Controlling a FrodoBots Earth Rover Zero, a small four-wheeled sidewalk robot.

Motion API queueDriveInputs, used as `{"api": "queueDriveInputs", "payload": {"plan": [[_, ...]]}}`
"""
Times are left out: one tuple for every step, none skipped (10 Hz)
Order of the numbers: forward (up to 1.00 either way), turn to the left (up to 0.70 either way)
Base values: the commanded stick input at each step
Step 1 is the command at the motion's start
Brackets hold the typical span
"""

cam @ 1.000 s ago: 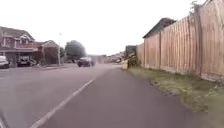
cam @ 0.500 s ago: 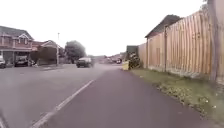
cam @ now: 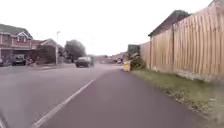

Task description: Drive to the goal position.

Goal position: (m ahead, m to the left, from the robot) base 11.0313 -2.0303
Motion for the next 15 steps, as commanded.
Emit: {"api": "queueDriveInputs", "payload": {"plan": [[1.00,-0.39],[1.00,-0.39],[1.00,-0.40],[1.00,-0.40],[1.00,0.00],[1.00,0.00],[1.00,0.00],[1.00,0.00],[1.00,0.00],[1.00,0.00],[1.00,0.00],[1.00,0.00],[1.00,0.19],[1.00,0.40],[1.00,0.40]]}}
